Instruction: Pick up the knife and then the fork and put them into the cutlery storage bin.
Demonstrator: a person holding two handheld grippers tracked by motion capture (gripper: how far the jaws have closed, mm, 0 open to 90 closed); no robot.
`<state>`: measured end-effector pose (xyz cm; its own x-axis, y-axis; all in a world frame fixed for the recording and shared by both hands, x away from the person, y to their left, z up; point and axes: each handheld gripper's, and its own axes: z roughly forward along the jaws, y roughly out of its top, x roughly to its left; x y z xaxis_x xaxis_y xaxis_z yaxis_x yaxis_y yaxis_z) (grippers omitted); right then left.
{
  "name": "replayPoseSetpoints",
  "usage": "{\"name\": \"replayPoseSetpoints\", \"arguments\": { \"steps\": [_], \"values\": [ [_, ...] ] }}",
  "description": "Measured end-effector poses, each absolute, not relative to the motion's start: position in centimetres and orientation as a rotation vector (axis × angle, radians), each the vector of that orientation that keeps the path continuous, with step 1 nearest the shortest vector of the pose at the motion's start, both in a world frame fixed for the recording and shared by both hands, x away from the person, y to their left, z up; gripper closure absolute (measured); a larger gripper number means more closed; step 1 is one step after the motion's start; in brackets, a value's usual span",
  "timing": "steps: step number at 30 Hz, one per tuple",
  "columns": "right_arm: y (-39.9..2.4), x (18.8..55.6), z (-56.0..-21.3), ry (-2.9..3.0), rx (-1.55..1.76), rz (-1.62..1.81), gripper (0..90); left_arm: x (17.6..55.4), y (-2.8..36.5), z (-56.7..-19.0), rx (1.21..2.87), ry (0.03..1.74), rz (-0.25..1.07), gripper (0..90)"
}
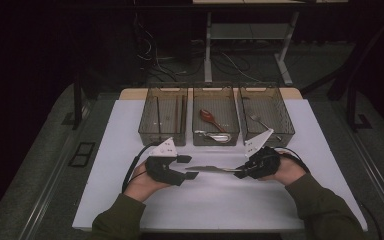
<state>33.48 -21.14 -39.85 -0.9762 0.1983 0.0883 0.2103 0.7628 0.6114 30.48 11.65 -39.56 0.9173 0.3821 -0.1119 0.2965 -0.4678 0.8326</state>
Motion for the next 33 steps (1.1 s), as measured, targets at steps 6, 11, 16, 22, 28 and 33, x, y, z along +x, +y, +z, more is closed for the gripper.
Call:
{"name": "replayPoseSetpoints", "arguments": {
  "steps": [6,11,16,22,28,33],
  "values": [
    [-21.9,33.9,-40.1,-2.941,-0.391,-1.037,82.9,29.5,13.2,-41.1,2.077,0.554,0.118,33.2],
    [-22.4,34.1,-39.9,-2.928,-0.426,-1.068,82.9,29.0,13.8,-41.9,2.061,0.581,0.121,28.6],
    [-23.2,34.4,-39.6,-2.921,-0.464,-1.113,82.9,28.5,14.6,-42.5,2.044,0.606,0.123,25.1],
    [-24.6,34.8,-39.0,-2.903,-0.557,-1.183,82.8,27.9,15.1,-43.5,2.048,0.635,0.127,17.4],
    [-25.5,34.9,-38.3,-2.847,-0.678,-1.277,82.8,27.8,15.3,-43.5,2.045,0.666,0.197,7.7],
    [-26.2,35.2,-37.9,-2.869,-0.734,-1.301,82.8,27.7,15.1,-43.6,2.057,0.659,0.209,0.5]
  ]
}}
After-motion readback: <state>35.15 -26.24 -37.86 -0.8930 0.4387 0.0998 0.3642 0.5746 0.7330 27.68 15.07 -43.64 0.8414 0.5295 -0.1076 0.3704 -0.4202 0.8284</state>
